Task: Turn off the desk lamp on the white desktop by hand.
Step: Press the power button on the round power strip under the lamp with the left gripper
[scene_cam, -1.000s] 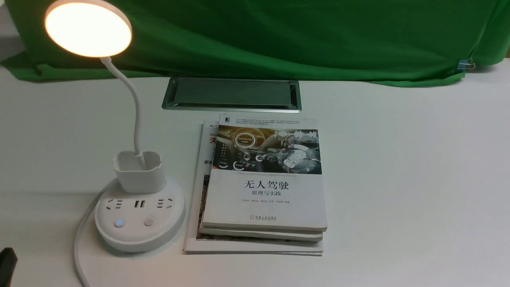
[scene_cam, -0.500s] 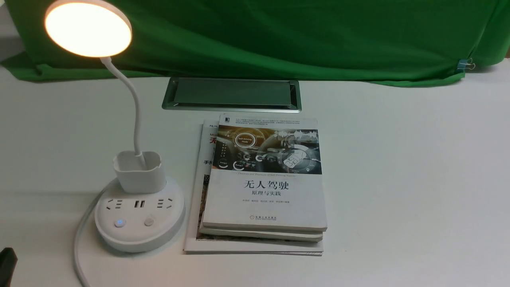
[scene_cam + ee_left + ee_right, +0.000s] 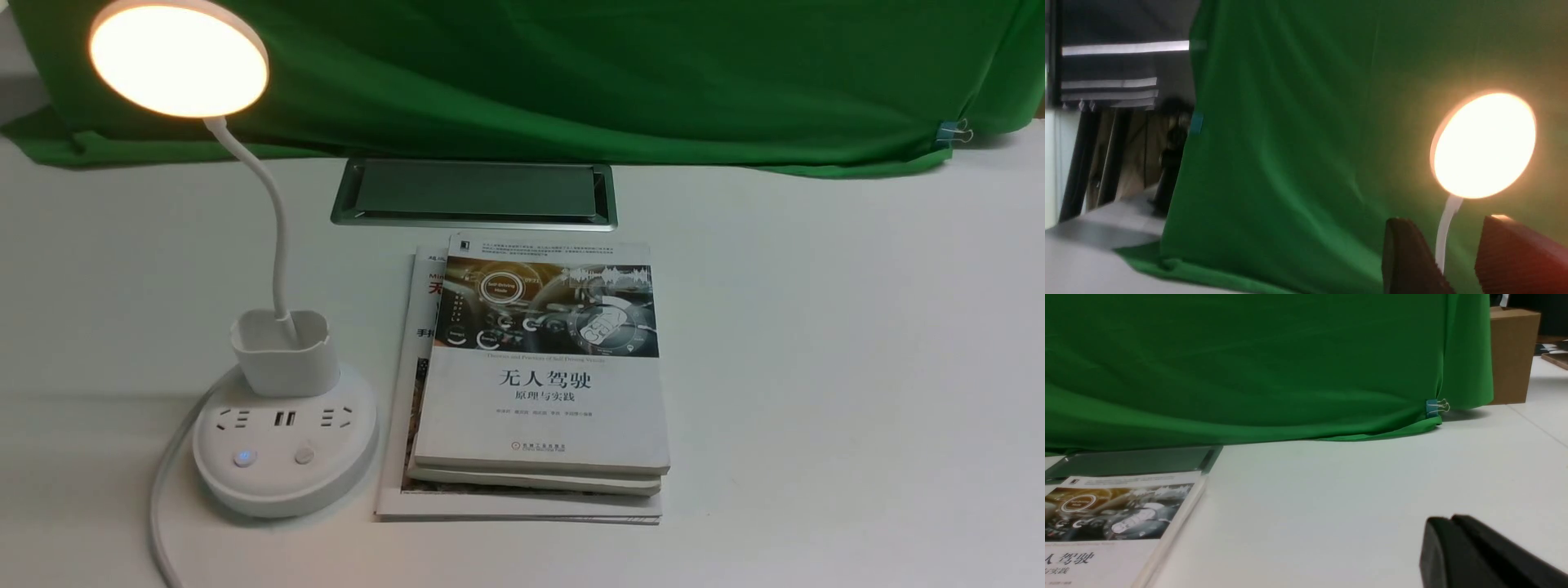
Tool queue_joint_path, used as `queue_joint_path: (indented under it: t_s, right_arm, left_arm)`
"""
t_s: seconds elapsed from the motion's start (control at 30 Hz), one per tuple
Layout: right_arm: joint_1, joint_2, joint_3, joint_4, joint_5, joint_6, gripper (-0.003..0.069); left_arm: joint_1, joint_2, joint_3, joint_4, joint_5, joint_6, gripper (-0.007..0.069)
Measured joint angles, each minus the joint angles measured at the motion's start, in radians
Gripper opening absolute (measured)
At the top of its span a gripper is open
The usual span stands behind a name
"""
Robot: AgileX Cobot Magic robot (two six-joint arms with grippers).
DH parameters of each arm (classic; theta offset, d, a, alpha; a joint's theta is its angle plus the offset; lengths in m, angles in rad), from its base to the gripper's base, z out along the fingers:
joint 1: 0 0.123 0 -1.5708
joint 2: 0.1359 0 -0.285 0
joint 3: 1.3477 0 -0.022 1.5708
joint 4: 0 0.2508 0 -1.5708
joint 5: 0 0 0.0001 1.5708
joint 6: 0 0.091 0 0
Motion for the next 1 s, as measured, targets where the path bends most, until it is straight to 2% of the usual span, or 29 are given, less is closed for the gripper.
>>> queue_joint_path:
  t_s: [0.1,0.23,0.27,0.37,0.4,0.43,0.6,0.77,0.9,1.0]
  right_arm:
    - [0.0,0.0,0.0,0.0,0.0,0.0,0.0036]
    - [0.0,0.0,0.0,0.0,0.0,0.0,0.0036]
    - [0.0,0.0,0.0,0.0,0.0,0.0,0.0036]
    - [0.0,0.0,0.0,0.0,0.0,0.0,0.0036]
    - [0.0,0.0,0.0,0.0,0.0,0.0,0.0036]
    - [0.0,0.0,0.0,0.0,0.0,0.0,0.0036]
    - [0.0,0.0,0.0,0.0,0.0,0.0,0.0036]
    - [0.0,0.0,0.0,0.0,0.0,0.0,0.0036]
    - [0.0,0.0,0.0,0.0,0.0,0.0,0.0036]
    - [0.0,0.0,0.0,0.0,0.0,0.0,0.0036]
  left_arm:
    - [0.0,0.039,-0.074,-0.028,0.139,-0.011,0.0237]
    - [0.0,0.201,-0.313,-0.044,0.416,-0.035,0.0237]
    - [0.0,0.212,-0.326,-0.045,0.432,-0.035,0.0237]
    - [0.0,0.417,-0.54,-0.037,0.711,-0.048,0.0237]
    - [0.0,0.429,-0.55,-0.035,0.723,-0.048,0.0237]
    - [0.0,0.527,-0.624,-0.006,0.814,-0.043,0.0237]
    - [0.0,0.696,-0.703,0.027,0.855,-0.021,0.0237]
    - [0.0,0.933,-0.727,-0.098,0.89,0.103,0.0232]
    - [-0.001,1.111,-0.771,-0.238,0.972,0.261,0.0188]
    - [-0.061,1.224,-0.796,-0.236,1.026,0.309,0.0148]
